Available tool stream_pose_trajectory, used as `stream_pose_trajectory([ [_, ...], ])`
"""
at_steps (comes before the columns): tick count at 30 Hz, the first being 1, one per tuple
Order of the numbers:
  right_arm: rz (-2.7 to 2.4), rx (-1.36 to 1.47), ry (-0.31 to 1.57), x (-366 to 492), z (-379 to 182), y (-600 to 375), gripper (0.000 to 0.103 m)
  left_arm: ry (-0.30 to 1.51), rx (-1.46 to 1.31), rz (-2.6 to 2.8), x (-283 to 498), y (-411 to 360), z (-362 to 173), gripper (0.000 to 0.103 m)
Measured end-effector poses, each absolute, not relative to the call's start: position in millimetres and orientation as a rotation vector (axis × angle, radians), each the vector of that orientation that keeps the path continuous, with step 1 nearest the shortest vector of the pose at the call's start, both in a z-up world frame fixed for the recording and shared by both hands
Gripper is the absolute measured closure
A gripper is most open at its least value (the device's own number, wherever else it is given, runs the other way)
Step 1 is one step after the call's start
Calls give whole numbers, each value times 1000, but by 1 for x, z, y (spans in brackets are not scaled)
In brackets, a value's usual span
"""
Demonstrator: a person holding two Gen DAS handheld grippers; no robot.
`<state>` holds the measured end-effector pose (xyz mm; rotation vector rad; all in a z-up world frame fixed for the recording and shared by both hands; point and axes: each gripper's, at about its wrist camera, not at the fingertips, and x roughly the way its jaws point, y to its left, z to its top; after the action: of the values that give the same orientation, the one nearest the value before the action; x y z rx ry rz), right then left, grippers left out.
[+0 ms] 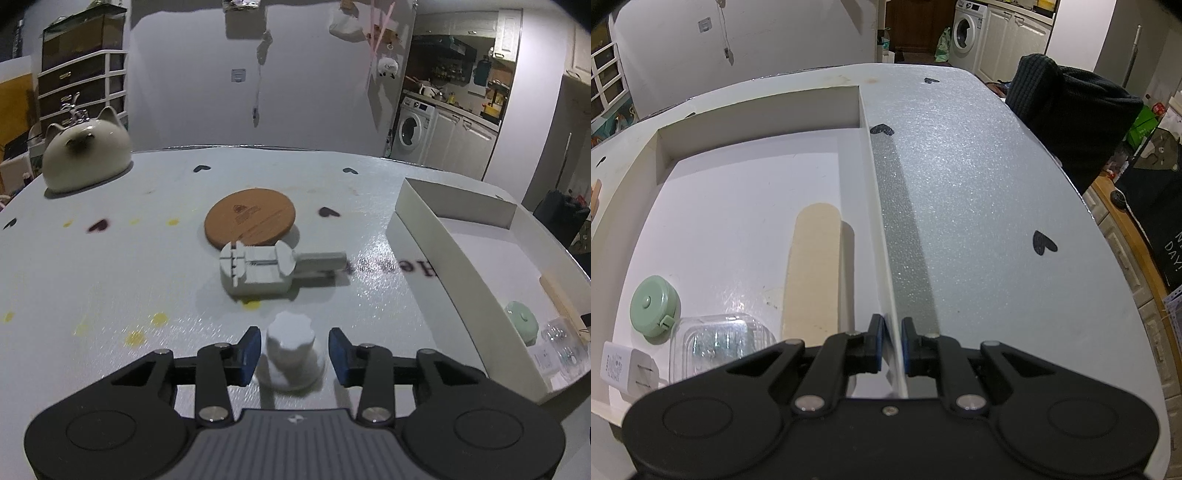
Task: Organize rigid objects
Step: 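Move the left gripper to the white suction-cup holder and grasp its knob, then carry the suction-cup holder with the left gripper into the tray and release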
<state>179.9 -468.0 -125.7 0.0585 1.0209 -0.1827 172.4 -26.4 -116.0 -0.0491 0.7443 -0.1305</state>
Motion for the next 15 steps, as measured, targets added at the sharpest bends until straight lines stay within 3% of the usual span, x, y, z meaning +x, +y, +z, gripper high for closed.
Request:
stream_pose_trajectory([
  [3,-181,59,1020,180,-125,-468,91,751,-35,-130,179,-30,-116,63],
  [5,-181,61,1018,179,-125,-468,91,748,-33,-123,181,-30,-115,72],
  [15,-180,67,1017,178,-126,-469,91,691,-73,-200,198,-50,-80,72],
])
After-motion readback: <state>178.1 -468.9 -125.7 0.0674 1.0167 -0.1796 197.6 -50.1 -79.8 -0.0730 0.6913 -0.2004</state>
